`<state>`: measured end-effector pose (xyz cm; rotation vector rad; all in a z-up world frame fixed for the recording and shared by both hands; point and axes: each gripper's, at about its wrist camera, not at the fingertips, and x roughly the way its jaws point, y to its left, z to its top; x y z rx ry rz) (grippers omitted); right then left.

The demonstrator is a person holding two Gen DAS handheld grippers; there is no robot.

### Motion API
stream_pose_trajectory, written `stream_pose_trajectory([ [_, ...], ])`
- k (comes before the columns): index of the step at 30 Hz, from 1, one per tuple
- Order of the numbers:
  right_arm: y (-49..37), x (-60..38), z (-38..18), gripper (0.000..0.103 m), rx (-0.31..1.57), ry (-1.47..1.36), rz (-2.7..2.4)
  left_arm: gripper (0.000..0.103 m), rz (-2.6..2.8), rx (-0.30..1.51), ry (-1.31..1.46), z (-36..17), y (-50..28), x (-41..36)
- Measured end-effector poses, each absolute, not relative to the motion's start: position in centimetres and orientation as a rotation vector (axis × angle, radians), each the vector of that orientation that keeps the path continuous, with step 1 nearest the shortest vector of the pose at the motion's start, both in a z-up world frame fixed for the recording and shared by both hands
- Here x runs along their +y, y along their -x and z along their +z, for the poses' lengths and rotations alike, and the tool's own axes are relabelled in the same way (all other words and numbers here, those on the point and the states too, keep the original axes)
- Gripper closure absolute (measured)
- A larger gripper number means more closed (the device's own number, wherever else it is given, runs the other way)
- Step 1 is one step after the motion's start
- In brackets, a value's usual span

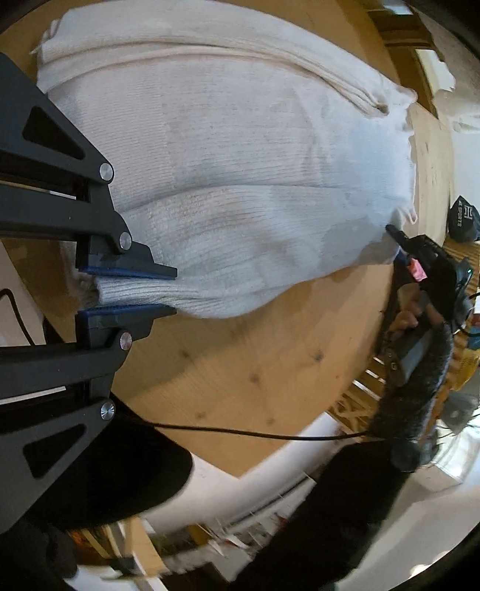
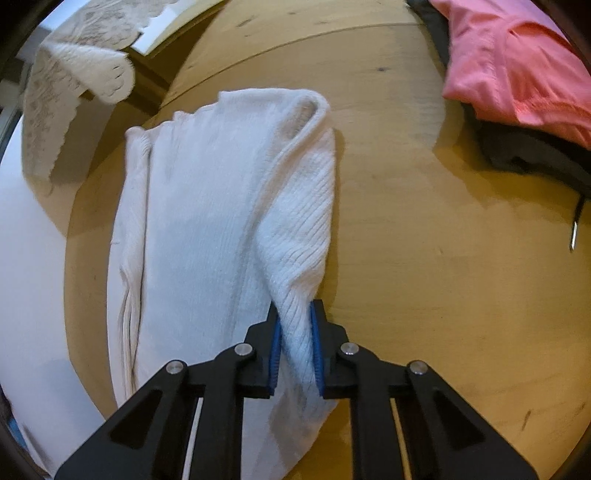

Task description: Fold clothes

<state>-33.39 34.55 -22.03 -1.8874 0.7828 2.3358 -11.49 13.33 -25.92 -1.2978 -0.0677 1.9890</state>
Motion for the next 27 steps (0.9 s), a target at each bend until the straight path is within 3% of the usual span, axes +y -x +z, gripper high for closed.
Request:
stream_pose_trajectory([
  [3, 34.0, 33.5, -21.1, 0.089, 0.689, 1.896, 2.277, 0.092, 1.958, -0.307, 1.322, -26.8, 12.3, 11.6],
  [8, 36.8, 27.9, -19.1, 0.09, 0.319, 1.932, 2.23, 0.092, 1.938, -0.667, 1.341, -29.0, 14.2, 8.5],
  [11, 38.8, 23.5, -18.1, 0.09, 0.154, 1.957, 2.242, 0.092, 2.009, -0.695, 1.337, -29.3, 13.7, 6.3],
  [15, 41.2, 19.2, -18.8, 0.09, 0.077, 1.999, 2.241, 0.092, 2.047, -0.68, 1.359, -29.7, 12.9, 4.6],
  [20, 42.2, 18.2, -19.5, 0.082, 0.216, 2.079, 2.278, 0.089, 2.079, -0.659, 1.407, -30.5, 13.2, 4.5],
  [25, 39.0, 25.1, -13.3, 0.079, 0.866, 1.817, 2.56, 0.071, 2.157, -0.545, 1.395, -27.9, 11.4, 2.6],
  [27, 37.0, 27.9, -12.0, 0.079, 0.895, 1.656, 2.579, 0.07, 2.203, -0.471, 1.371, -26.4, 10.5, 1.6],
])
